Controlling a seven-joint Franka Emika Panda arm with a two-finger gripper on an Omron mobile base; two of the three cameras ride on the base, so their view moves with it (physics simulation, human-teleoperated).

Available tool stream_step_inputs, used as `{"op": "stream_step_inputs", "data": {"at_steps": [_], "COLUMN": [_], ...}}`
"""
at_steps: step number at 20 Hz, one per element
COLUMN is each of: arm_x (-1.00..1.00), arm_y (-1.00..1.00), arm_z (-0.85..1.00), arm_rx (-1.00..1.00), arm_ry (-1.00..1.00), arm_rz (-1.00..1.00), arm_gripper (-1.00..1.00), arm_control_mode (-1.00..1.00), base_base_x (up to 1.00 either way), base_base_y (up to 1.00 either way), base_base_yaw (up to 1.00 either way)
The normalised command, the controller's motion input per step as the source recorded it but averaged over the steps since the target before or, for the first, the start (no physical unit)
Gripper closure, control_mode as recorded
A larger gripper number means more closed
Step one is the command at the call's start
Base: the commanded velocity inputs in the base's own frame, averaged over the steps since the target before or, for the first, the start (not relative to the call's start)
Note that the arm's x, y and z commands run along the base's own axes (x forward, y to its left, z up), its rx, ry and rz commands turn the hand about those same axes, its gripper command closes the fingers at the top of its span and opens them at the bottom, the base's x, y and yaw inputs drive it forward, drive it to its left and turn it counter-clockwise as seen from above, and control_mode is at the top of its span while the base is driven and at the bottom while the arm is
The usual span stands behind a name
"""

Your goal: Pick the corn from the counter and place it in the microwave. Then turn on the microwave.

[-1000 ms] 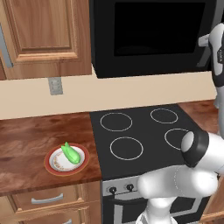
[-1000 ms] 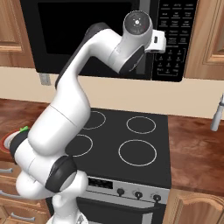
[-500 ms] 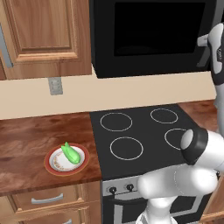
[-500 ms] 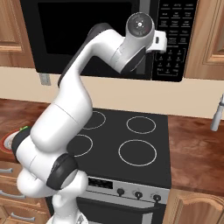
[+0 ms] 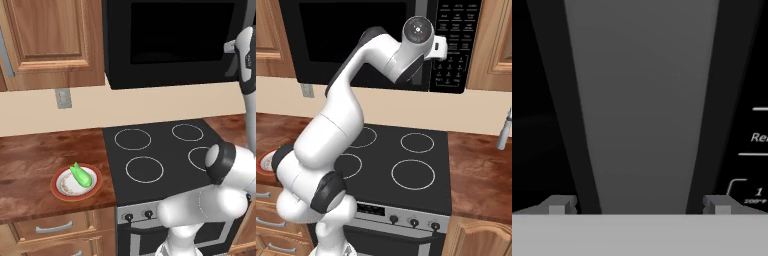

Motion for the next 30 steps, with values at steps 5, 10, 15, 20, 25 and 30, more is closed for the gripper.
{"op": "stream_step_inputs", "data": {"at_steps": [5, 10, 15, 20, 25, 30], "arm_x": [0.1, 0.06, 0.02, 0.01, -0.29, -0.55], "arm_y": [-0.01, 0.0, 0.0, 0.0, 0.0, 0.01], "arm_z": [-0.03, -0.04, -0.03, 0.0, 0.04, 0.04], "arm_rx": [0.0, 0.0, 0.0, 0.0, -0.05, -0.08], "arm_ry": [0.0, 0.0, 0.01, 0.02, -0.03, -0.12], "arm_rz": [0.0, 0.0, 0.0, 0.0, 0.0, -0.02], "arm_gripper": [-1.0, 1.0, 1.0, 1.0, 1.0, 1.0], "arm_control_mode": [-1.0, -1.0, -1.0, -1.0, -1.0, -1.0], "base_base_x": [0.0, 0.0, 0.0, 0.0, 0.0, 0.0], "base_base_y": [0.0, 0.0, 0.0, 0.0, 0.0, 0.0], "base_base_yaw": [0.0, 0.0, 0.0, 0.0, 0.0, 0.0]}}
